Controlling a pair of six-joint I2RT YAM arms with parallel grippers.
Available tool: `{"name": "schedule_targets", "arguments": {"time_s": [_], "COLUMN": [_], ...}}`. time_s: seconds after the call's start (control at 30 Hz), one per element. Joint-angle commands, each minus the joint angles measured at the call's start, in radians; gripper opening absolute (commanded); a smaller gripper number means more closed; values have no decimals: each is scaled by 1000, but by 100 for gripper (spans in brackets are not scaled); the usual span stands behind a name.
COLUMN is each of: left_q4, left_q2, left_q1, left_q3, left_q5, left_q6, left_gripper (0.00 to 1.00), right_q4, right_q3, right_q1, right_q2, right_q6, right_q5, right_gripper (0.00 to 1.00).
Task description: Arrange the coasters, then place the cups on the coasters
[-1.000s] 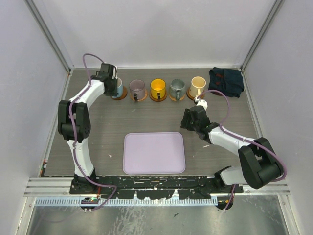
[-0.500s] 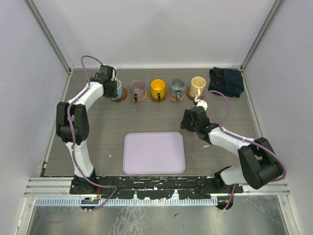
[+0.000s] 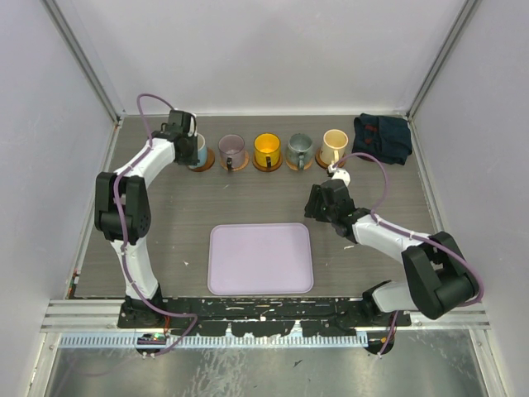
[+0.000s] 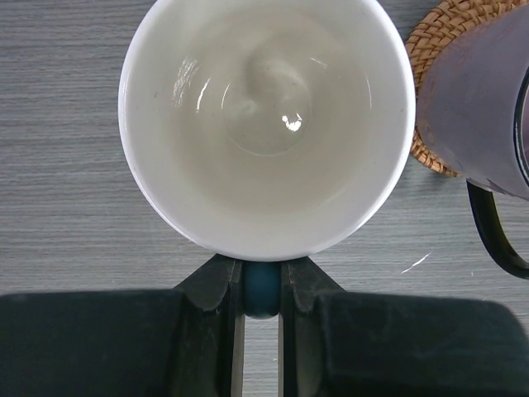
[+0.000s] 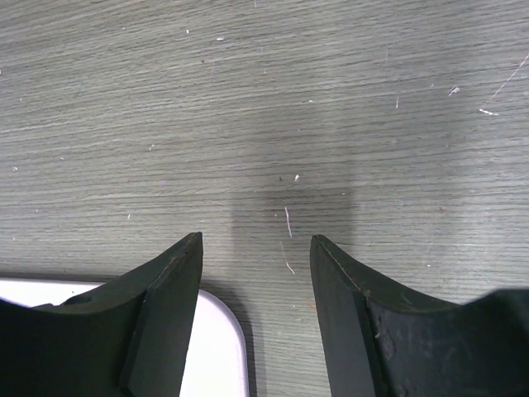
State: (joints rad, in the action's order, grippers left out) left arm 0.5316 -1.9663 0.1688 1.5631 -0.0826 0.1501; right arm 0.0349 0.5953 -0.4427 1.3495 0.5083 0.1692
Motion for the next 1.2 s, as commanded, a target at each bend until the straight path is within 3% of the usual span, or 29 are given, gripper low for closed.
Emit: {"name": "schedule_targets", "arguments": {"time_s": [0.0, 0.47, 0.77, 0.83, 1.0, 1.17], "left_q4": [-66, -79, -73, -68, -57, -49], "left_q2": [16, -5, -22, -24, -22, -13], "left_q1": [-8, -8, -8, -8, -8, -8], "left_q3": [13, 27, 41, 42, 43, 37], "left_q5": [11, 20, 11, 9, -1, -17], "left_q6": [24, 32, 28, 28, 28, 28], "left_gripper": [0, 0, 11, 18, 61, 67], "right_q4": [45, 51, 51, 52, 51, 52], "right_q3": [6, 13, 11, 11, 11, 7], "right_q1": [3, 2, 2, 2, 3, 1], "right_q2": [15, 26, 23, 22, 25, 25], "right_q6": [14, 16, 18, 19, 19, 22], "right_q5": [-5, -17, -20, -20, -25, -27], "right_gripper": [60, 59, 59, 59, 59, 59]}}
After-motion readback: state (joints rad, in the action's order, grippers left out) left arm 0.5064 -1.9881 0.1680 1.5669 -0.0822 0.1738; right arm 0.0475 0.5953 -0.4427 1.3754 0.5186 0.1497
